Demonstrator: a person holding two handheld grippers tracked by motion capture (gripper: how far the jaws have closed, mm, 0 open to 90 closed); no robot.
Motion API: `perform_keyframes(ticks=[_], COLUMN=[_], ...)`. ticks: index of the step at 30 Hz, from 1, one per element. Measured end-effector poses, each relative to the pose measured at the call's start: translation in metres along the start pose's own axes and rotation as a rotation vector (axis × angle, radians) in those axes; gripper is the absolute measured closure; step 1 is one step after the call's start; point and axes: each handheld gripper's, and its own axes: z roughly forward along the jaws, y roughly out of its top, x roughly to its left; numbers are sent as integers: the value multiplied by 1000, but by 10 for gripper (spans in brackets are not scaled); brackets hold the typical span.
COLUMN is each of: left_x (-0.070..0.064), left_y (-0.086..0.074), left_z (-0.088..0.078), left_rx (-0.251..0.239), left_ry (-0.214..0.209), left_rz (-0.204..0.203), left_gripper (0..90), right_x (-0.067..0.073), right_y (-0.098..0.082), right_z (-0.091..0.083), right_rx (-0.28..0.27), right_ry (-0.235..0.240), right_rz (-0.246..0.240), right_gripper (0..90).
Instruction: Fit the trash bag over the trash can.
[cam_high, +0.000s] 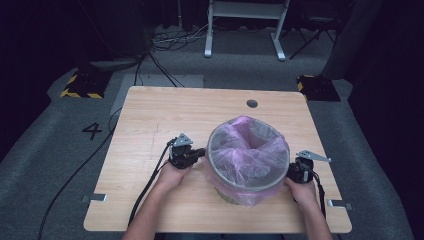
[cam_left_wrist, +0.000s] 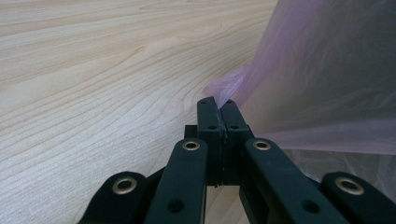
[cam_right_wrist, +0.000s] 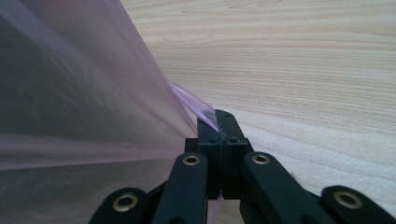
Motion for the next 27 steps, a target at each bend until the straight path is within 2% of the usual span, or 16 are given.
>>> perform_keyframes(ticks=[2, 4, 9, 10, 12, 14, 20, 24, 27], left_x=[1, 1, 5, 4, 5, 2, -14, -32, -46], left_y=[0, 2, 8, 9, 11, 13, 17, 12, 7], left_z=[-1, -4, -16, -21, -30, -39, -68, -83, -92], left_rx=[2, -1, -16, -21, -30, -45, -94, -115, -145], left_ry=[-1, -9, -20, -5, -4, 3, 17, -7, -45], left_rz=[3, 1, -17, -21, -23, -18, 24, 64, 82], left_gripper=[868, 817, 599, 554, 485, 413, 332, 282, 253], right_x=[0, 0, 2, 2, 4, 6, 12, 24, 36], right_y=[0, 1, 6, 7, 9, 10, 10, 8, 5], right_z=[-1, -3, -16, -20, -29, -38, -71, -93, -104], right_rx=[-4, -15, -46, -52, -71, -84, -142, -164, -173], right_ry=[0, 11, 29, 32, 41, 60, 106, 141, 172], right_rz=[5, 14, 7, 4, -5, -2, -43, -91, -118], right_gripper=[894, 852, 521, 450, 343, 297, 258, 253, 242])
